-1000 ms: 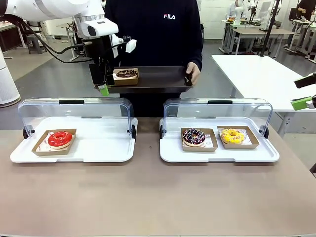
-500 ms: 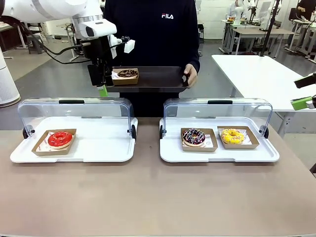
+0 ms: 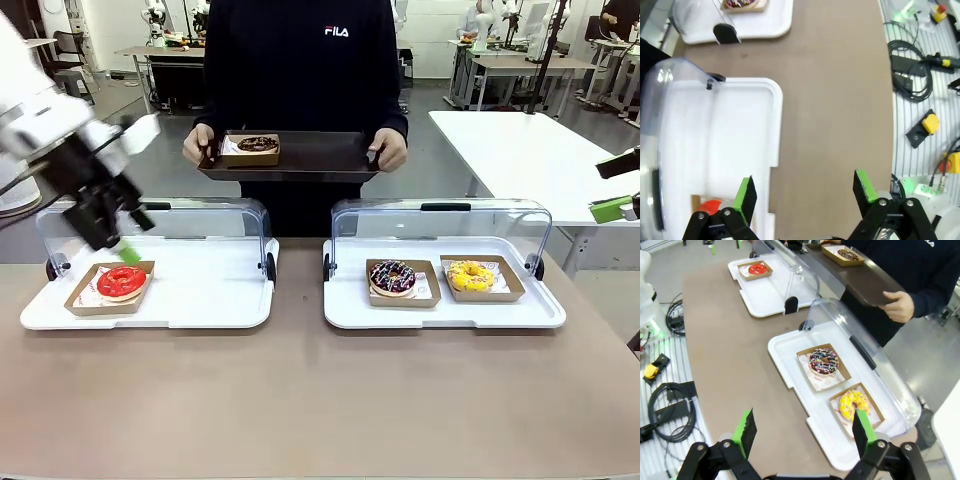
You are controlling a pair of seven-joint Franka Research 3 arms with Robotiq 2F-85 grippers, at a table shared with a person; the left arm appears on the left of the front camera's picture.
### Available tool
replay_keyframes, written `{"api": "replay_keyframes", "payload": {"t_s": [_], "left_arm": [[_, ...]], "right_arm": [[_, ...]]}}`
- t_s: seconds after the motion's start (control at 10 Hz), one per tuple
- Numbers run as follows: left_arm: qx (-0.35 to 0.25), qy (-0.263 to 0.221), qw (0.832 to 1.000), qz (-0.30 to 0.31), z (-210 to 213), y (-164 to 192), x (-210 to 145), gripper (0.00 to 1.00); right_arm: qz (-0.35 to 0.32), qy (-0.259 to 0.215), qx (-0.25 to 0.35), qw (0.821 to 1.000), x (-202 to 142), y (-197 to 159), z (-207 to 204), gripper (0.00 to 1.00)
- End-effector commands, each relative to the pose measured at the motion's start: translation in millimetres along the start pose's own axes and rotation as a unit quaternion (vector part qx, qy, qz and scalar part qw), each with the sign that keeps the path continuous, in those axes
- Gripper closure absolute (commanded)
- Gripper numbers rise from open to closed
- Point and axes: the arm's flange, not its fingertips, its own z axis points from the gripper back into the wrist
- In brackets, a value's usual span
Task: Provide the desired donut to the person.
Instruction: Pick up and lift the Paper togo box containing the Donut pointed at by the person.
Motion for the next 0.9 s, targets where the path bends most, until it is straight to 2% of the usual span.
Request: {"api": "replay_keyframes", "payload": {"t_s": [0.0, 0.1, 0.3, 0.8], "left_arm": [[0.025, -0.065, 0.998, -0.003, 11, -33, -44, 0.0], [0.037, -0.091, 0.995, 0.0, 20, -43, -65, 0.0], [0.055, -0.108, 0.992, 0.026, 30, -62, -102, 0.0], [0.095, -0.164, 0.982, 0.028, 35, -82, -145, 0.0]], "right_arm": [[0.005, -0.002, 0.007, 1.0, -1, -1, -2, 0.0], [0.005, -0.002, 0.007, 1.0, -1, -1, -2, 0.0], [0.005, -0.002, 0.007, 1.0, -1, -1, -2, 0.0], [0.005, -0.002, 0.007, 1.0, -1, -1, -2, 0.0]]}}
